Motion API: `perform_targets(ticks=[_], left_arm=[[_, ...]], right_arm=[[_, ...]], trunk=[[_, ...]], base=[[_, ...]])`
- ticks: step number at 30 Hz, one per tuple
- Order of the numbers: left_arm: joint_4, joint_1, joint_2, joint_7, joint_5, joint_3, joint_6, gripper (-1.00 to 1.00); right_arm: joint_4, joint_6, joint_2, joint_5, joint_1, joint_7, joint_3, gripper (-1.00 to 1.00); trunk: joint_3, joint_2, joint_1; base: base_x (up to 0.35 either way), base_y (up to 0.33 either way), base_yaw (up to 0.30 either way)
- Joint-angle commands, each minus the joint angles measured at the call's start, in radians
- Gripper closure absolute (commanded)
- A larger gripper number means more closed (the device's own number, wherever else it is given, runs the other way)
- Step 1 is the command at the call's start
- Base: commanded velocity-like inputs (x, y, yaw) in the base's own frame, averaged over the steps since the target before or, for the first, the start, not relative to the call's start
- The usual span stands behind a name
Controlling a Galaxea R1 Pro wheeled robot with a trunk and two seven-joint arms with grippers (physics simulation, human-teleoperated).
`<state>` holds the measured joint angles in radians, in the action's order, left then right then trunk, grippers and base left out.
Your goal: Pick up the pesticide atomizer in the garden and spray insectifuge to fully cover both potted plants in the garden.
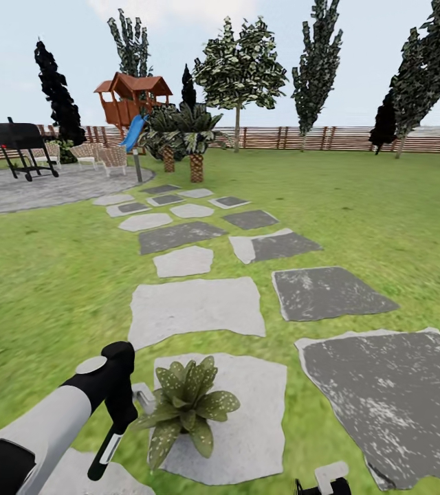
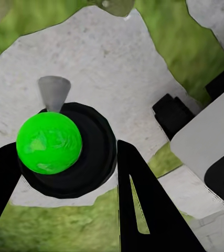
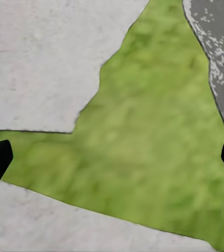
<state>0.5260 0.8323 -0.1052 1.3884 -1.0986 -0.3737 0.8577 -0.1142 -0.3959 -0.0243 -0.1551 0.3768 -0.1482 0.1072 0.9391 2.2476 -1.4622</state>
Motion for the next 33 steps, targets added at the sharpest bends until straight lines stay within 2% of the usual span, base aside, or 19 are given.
perform_targets(ticks=[1, 8, 17, 18, 20, 21, 26, 33], left_arm=[[0.002, 0.001, -0.001, 0.009, -0.007, -0.004, 0.011, 1.00], [0.001, 0.001, -0.004, 0.006, -0.013, -0.005, 0.012, 1.00], [-0.002, -0.004, -0.011, -0.004, -0.003, -0.001, 0.018, 1.00], [-0.002, -0.004, -0.011, -0.023, 0.000, 0.009, 0.018, 1.00], [-0.010, -0.004, -0.002, -0.098, 0.014, 0.075, 0.018, 1.00], [-0.055, -0.004, 0.009, -0.133, 0.036, 0.095, 0.018, 1.00], [-0.059, -0.004, 0.011, -0.135, 0.039, 0.097, 0.018, 1.00], [-0.059, -0.004, 0.012, -0.135, 0.039, 0.096, 0.018, 1.00]], right_arm=[[0.001, 0.000, 0.000, -0.008, 0.001, -0.011, 0.008, -1.00], [0.001, 0.000, 0.000, -0.008, 0.001, -0.010, 0.008, -1.00], [0.001, 0.000, 0.000, -0.008, 0.001, -0.010, 0.008, -1.00], [0.001, 0.000, 0.000, -0.008, 0.001, -0.010, 0.008, -1.00], [0.001, 0.000, 0.000, -0.008, 0.001, -0.010, 0.008, -1.00], [0.001, 0.000, 0.000, -0.008, 0.001, -0.010, 0.008, -1.00], [0.001, 0.000, 0.000, -0.008, 0.001, -0.010, 0.008, -1.00], [0.001, 0.000, 0.000, -0.008, 0.001, -0.010, 0.008, -1.00]], trunk=[[0.001, 0.000, 0.000], [0.001, 0.000, 0.000], [0.001, 0.000, 0.000], [0.001, 0.000, 0.000], [0.001, 0.000, 0.000], [0.001, 0.000, 0.000], [0.001, 0.000, 0.000], [0.001, 0.000, 0.000]], base=[[0.000, -0.274, 0.162], [0.000, -0.253, 0.257], [0.000, -0.018, 0.271], [0.000, 0.000, 0.238], [0.000, 0.000, 0.147], [0.000, 0.000, 0.004], [0.000, -0.011, 0.137], [0.000, -0.239, 0.074]])
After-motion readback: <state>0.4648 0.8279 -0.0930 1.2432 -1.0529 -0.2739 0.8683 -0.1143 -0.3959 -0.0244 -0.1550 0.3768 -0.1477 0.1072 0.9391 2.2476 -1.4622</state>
